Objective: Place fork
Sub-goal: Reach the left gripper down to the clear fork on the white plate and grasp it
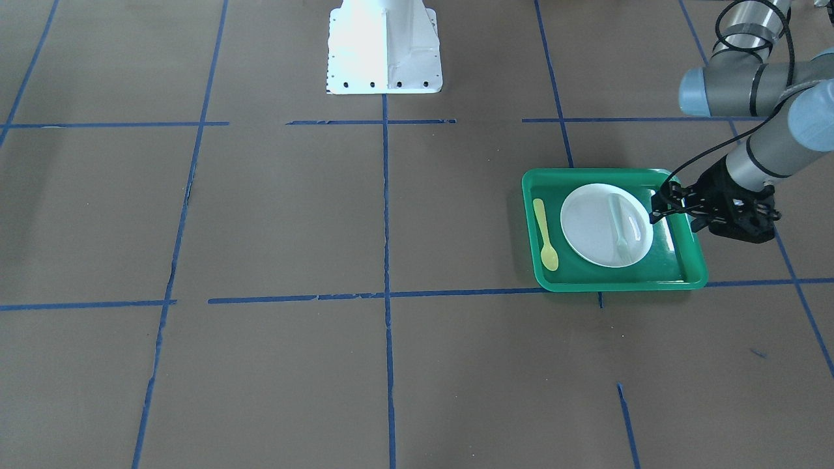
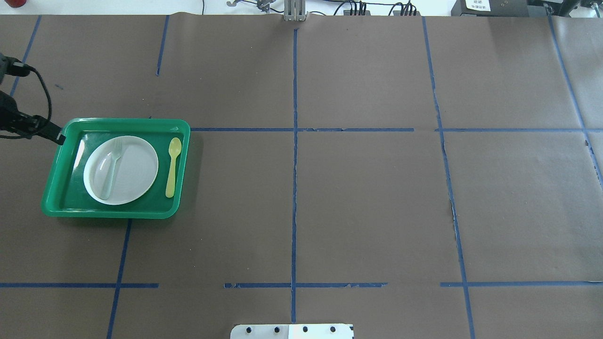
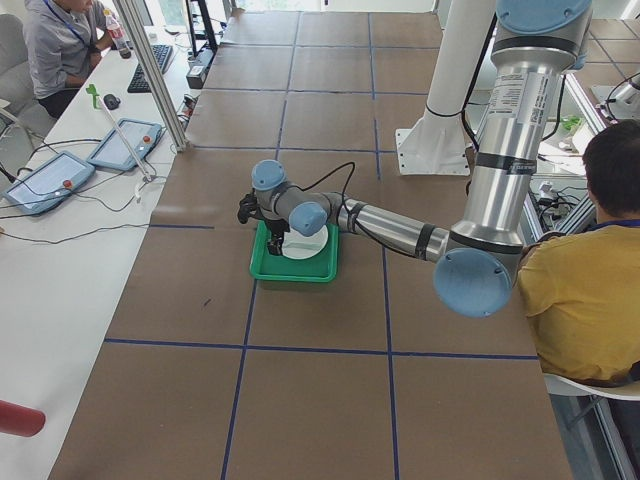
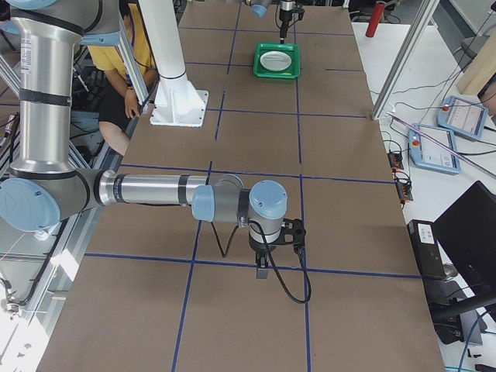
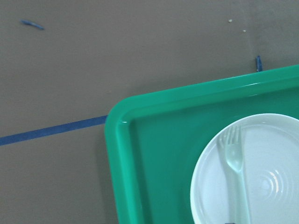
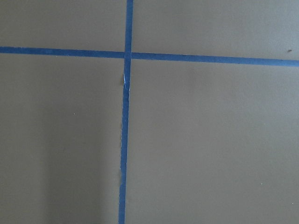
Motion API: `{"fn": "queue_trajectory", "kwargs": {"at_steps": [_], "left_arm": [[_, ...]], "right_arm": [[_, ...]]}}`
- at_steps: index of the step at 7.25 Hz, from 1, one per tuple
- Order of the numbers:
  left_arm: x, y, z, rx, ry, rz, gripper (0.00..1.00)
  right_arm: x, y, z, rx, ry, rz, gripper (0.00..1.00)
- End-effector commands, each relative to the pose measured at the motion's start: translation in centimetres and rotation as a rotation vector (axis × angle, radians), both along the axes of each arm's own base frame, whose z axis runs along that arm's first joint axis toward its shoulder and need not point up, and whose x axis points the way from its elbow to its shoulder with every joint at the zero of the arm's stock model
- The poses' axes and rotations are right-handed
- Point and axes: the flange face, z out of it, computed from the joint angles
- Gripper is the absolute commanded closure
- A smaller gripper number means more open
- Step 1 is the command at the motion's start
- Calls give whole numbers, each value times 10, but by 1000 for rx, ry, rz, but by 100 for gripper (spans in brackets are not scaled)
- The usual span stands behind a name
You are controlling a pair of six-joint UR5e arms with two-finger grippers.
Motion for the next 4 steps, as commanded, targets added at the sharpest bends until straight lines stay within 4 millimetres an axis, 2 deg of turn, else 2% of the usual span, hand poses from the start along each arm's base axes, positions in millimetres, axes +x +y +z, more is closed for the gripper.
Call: {"fn": "queue_trajectory", "kwargs": {"at_steps": [1, 2, 4], "left_arm": [[39, 5, 3, -27, -6, 41, 25], [52, 12, 4, -30, -10, 64, 26], [61, 15, 10, -40, -17, 79, 28]], "right_arm": [[0, 0, 0, -1, 0, 1, 0], [0, 0, 0, 0, 0, -1, 0], [0, 0, 0, -1, 0, 1, 0]]}}
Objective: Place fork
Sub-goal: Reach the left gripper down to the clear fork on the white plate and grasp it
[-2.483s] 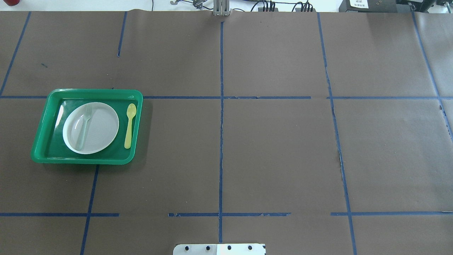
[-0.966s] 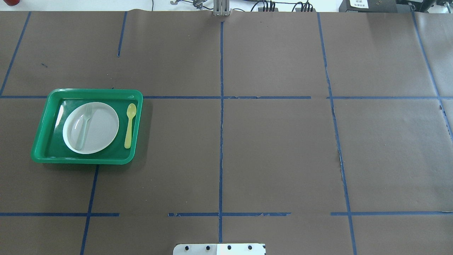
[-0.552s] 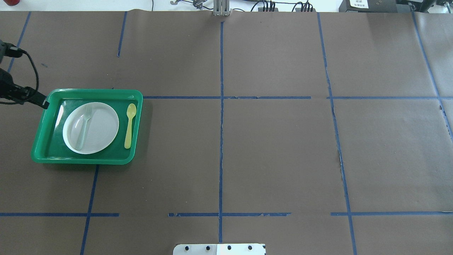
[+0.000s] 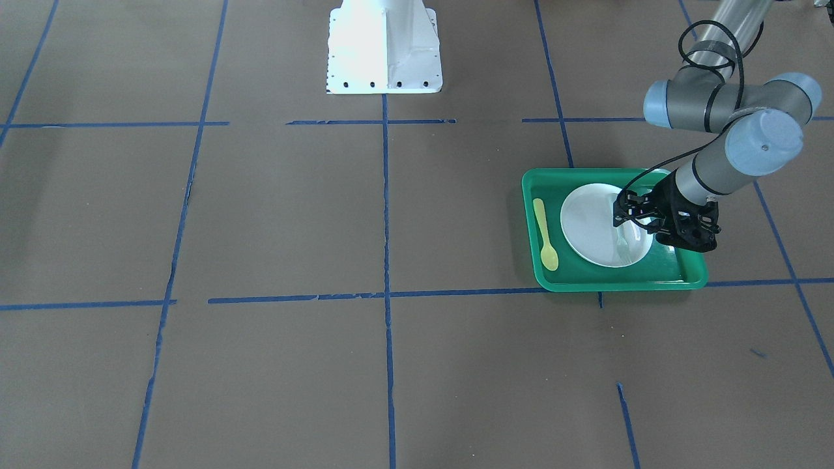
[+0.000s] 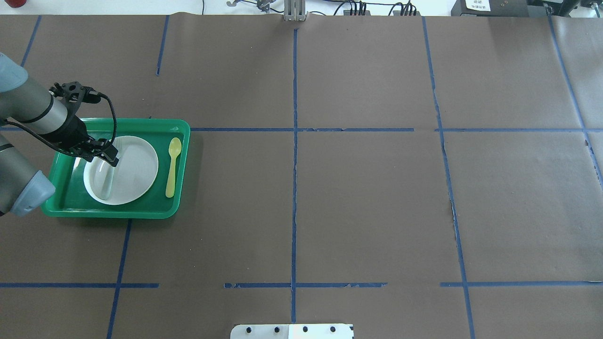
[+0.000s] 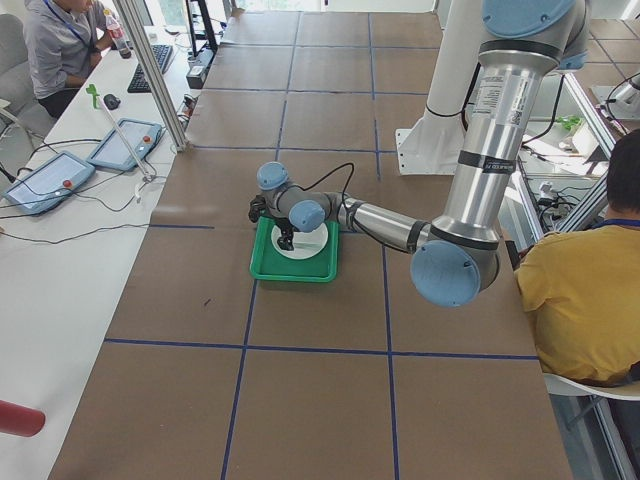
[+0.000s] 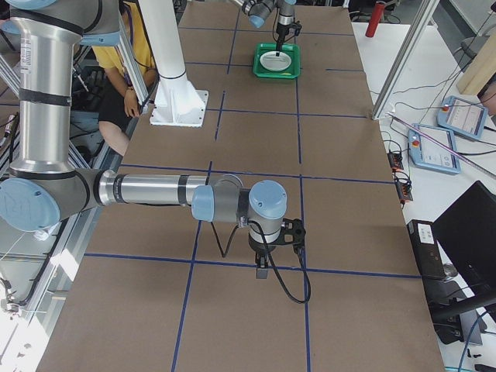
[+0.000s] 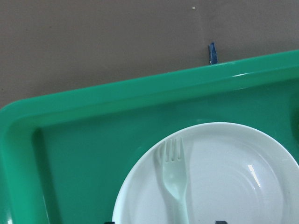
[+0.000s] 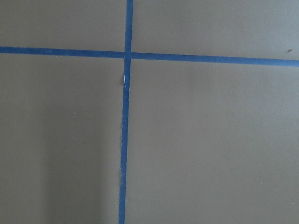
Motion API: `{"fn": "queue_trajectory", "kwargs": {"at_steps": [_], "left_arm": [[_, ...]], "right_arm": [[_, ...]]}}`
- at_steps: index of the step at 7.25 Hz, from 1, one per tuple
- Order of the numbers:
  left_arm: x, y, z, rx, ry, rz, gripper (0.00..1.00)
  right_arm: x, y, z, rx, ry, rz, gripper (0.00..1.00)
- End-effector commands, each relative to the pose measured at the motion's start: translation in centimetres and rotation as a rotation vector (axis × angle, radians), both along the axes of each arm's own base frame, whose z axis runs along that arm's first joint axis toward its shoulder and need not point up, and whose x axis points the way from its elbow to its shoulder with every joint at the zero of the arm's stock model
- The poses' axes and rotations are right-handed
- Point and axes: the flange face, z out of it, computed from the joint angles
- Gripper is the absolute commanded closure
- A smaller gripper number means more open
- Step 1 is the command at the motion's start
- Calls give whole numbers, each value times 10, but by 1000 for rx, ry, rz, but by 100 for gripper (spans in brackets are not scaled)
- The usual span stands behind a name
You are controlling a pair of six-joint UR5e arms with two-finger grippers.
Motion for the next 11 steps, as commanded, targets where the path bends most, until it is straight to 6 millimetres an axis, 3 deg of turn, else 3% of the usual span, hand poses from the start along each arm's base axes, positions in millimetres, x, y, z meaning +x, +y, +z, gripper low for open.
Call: {"fn": "queue_trajectory", "kwargs": {"at_steps": [1, 5, 6, 7, 8, 10, 11], "left_arm": [[15, 6, 5, -8, -6, 25, 31], [23, 6, 11, -18, -15, 37, 53], [22, 6, 12, -19, -16, 35, 67], [23, 6, 13, -22, -18, 36, 90], [22, 6, 14, -22, -19, 35, 100], [21, 7, 12, -23, -18, 32, 100], [12, 5, -2, -9, -4, 18, 100]], "right_arm": [[0, 0, 0, 0, 0, 0, 0], [0, 0, 0, 1, 0, -1, 0], [0, 0, 0, 0, 0, 0, 0], [0, 0, 0, 0, 0, 0, 0], [0, 0, 0, 0, 0, 0, 0], [0, 0, 0, 1, 0, -1, 0], [0, 0, 0, 0, 0, 0, 0]]}}
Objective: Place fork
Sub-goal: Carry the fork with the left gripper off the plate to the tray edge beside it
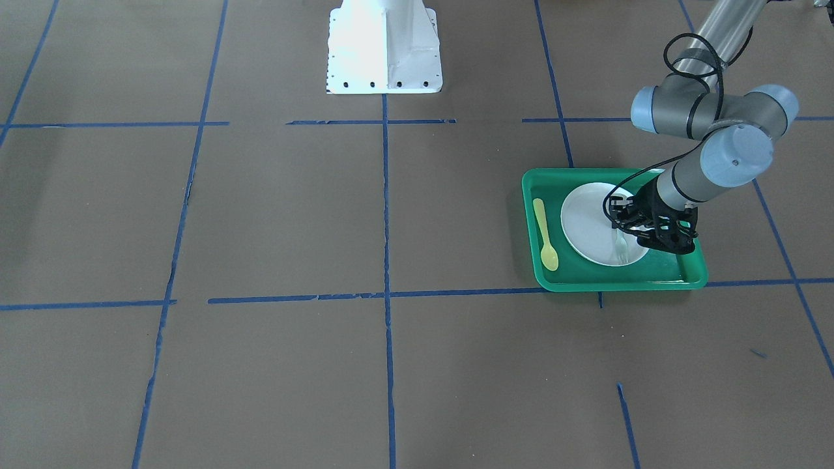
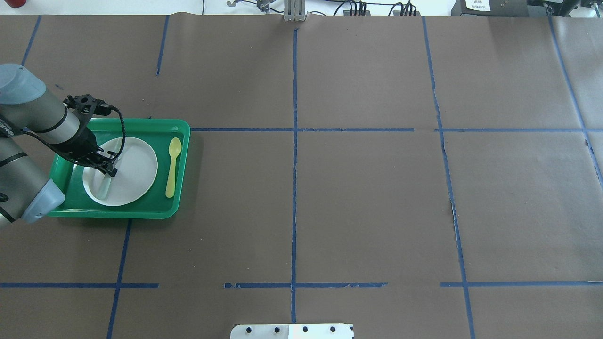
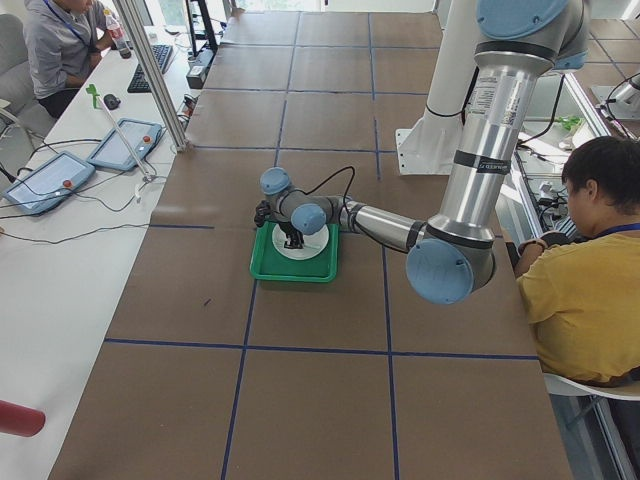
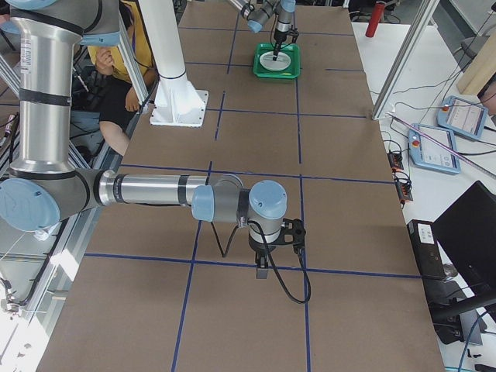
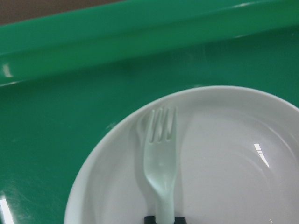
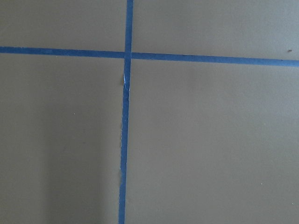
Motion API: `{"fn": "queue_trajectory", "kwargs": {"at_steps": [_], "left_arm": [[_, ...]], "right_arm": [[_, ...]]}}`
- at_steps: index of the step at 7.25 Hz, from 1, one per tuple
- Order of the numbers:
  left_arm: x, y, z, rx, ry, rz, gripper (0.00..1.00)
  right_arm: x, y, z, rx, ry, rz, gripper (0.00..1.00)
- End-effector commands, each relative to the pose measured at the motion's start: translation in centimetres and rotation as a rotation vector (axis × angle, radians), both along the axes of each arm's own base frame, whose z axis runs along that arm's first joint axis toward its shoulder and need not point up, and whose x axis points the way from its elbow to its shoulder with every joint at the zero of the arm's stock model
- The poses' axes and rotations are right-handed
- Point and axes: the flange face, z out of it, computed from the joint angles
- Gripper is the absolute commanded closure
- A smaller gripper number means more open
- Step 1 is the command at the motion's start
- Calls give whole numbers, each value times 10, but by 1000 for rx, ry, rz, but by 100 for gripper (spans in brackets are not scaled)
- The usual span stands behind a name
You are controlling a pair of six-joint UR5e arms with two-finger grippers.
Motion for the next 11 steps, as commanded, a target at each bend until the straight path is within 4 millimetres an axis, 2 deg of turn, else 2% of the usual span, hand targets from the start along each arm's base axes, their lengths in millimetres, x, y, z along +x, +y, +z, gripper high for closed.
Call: {"fn": "queue_trajectory", "kwargs": {"at_steps": [1, 2, 3, 5, 7, 8, 9, 10, 11], "left_arm": [[-45, -16, -17, 31, 23, -64, 100], [-63, -25, -16, 31, 23, -95, 100], [-71, -27, -5, 4, 9, -116, 100], [-72, -24, 37, -97, -51, -133, 100], [-68, -23, 48, -141, -67, -152, 100], [-68, -22, 48, -144, -68, -153, 96], [-69, -20, 52, -140, -67, -146, 38], [-70, -21, 53, -138, -68, -145, 19], [-73, -22, 49, -135, -65, -151, 19]], "right_arm": [[0, 0, 0, 0, 0, 0, 0], [0, 0, 0, 0, 0, 0, 0], [0, 0, 0, -1, 0, 1, 0], [0, 0, 0, 0, 0, 0, 0], [0, 0, 0, 0, 0, 0, 0], [0, 0, 0, 0, 0, 0, 0], [0, 0, 0, -1, 0, 1, 0], [0, 0, 0, 0, 0, 0, 0], [0, 0, 0, 0, 0, 0, 0]]}}
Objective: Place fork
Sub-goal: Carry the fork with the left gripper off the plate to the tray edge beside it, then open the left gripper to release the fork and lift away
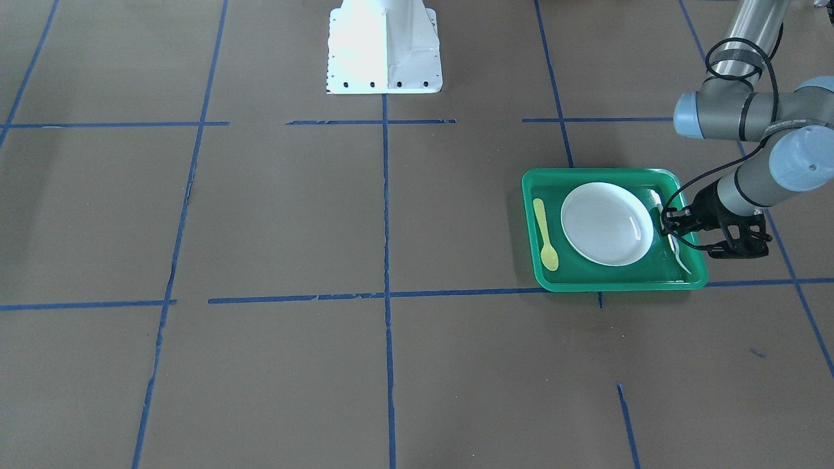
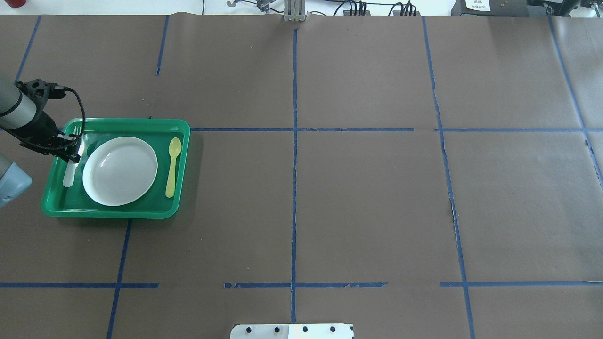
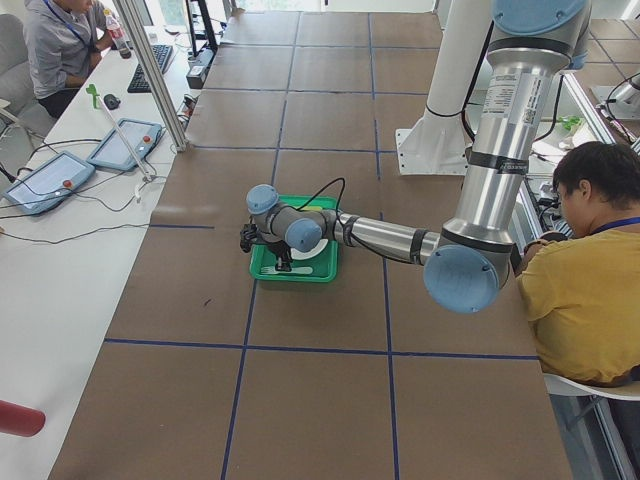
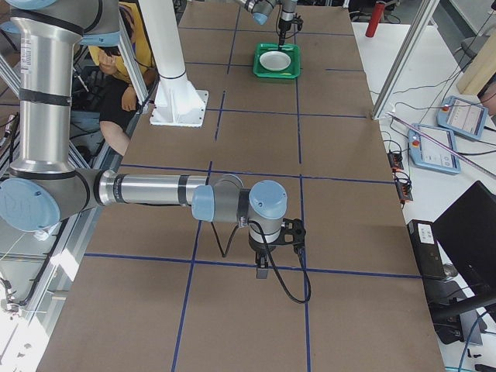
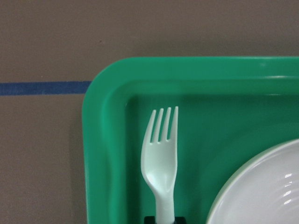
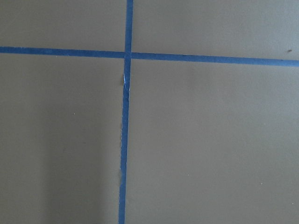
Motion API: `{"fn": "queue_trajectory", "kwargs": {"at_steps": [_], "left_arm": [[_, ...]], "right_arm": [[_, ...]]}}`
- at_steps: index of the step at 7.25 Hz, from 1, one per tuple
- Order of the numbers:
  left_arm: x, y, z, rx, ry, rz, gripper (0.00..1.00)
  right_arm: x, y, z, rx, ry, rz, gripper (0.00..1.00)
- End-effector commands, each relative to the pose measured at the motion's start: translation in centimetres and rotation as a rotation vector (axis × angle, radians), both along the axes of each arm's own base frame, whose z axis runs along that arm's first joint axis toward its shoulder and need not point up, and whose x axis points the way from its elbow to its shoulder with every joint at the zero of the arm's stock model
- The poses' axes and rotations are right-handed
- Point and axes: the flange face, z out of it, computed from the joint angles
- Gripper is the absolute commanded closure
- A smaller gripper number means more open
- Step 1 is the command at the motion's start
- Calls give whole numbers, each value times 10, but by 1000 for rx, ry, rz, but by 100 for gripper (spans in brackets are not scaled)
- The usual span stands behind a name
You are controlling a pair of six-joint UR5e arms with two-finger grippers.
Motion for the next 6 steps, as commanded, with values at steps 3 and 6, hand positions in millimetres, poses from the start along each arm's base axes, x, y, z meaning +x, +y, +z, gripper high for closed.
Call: {"fn": "queue_trajectory", "kwargs": {"at_steps": [3, 6], "left_arm": [[-128, -17, 12, 153, -3, -42, 24], [-299, -3, 68, 217, -74, 33, 24]], "right_arm": [[0, 0, 0, 0, 0, 0, 0], [0, 0, 0, 0, 0, 0, 0]]}}
